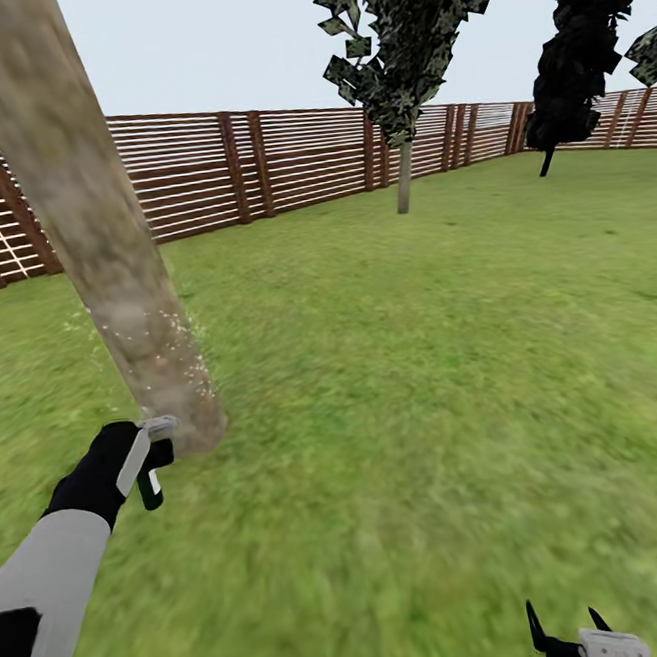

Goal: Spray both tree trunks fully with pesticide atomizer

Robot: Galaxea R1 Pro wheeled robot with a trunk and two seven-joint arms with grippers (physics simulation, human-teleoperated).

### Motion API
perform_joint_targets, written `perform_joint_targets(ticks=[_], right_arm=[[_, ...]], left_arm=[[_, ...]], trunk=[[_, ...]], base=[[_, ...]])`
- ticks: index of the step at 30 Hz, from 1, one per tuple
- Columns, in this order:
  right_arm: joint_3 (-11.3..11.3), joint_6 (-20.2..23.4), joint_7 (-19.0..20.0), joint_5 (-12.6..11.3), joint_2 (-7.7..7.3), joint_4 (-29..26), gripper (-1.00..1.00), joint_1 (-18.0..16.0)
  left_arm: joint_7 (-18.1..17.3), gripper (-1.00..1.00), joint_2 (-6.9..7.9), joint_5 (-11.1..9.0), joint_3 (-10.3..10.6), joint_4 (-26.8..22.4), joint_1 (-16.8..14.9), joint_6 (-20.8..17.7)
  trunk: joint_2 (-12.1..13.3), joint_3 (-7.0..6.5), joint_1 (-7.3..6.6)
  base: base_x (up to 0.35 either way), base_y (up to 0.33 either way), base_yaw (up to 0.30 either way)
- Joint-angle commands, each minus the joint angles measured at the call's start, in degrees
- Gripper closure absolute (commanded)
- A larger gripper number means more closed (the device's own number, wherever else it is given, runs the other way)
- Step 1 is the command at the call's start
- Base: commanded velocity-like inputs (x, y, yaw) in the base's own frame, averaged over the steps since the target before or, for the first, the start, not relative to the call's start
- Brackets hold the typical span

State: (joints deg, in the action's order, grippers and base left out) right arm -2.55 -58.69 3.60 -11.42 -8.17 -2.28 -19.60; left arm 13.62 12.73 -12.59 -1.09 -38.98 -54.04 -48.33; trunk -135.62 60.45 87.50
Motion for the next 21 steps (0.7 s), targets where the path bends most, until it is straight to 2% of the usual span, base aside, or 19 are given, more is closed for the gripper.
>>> perform_joint_targets(ticks=[1, 4, 6, 13, 16, 21], right_arm=[[0.0, 0.0, 0.0, 0.0, 0.00, 0.0, -1.00, 0.0], [0.0, 0.0, 0.0, 0.0, 0.00, 0.0, -1.00, 0.0], [0.0, 0.0, 0.0, 0.0, 0.00, 0.0, -1.00, 0.0], [0.0, 0.0, 0.0, 0.0, 0.00, 0.0, -1.00, 0.0], [0.0, 0.0, 0.0, 0.0, 0.00, 0.0, -1.00, 0.0], [0.0, 0.0, 0.0, 0.0, 0.00, 0.0, -1.00, 0.0]], left_arm=[[0.0, 1.00, -0.08, -0.3, 0.0, 1.6, 0.0, 1.8], [-0.1, 1.00, -0.30, -3.8, -0.1, 2.6, 0.0, 3.0], [-0.1, 1.00, -0.26, -4.9, 0.0, 2.7, 0.0, 3.1], [-0.1, 1.00, -0.25, -5.1, 0.0, 2.8, 0.0, 3.0], [-0.2, 1.00, -0.51, -5.2, 0.0, 3.0, 0.1, 2.7], [-0.3, 1.00, -0.94, -5.3, 0.0, 2.9, 3.1, 3.0]], trunk=[[0.0, 0.00, 0.00], [0.0, 0.00, 0.00], [0.0, 0.00, 0.00], [0.0, 0.00, 0.00], [0.0, 0.00, 0.00], [0.0, 0.00, 0.00]], base=[[0.281, -0.142, 0.001], [0.068, -0.033, 0.000], [0.054, -0.004, 0.000], [0.297, 0.000, 0.000], [0.070, 0.000, 0.000], [0.088, 0.000, 0.000]])
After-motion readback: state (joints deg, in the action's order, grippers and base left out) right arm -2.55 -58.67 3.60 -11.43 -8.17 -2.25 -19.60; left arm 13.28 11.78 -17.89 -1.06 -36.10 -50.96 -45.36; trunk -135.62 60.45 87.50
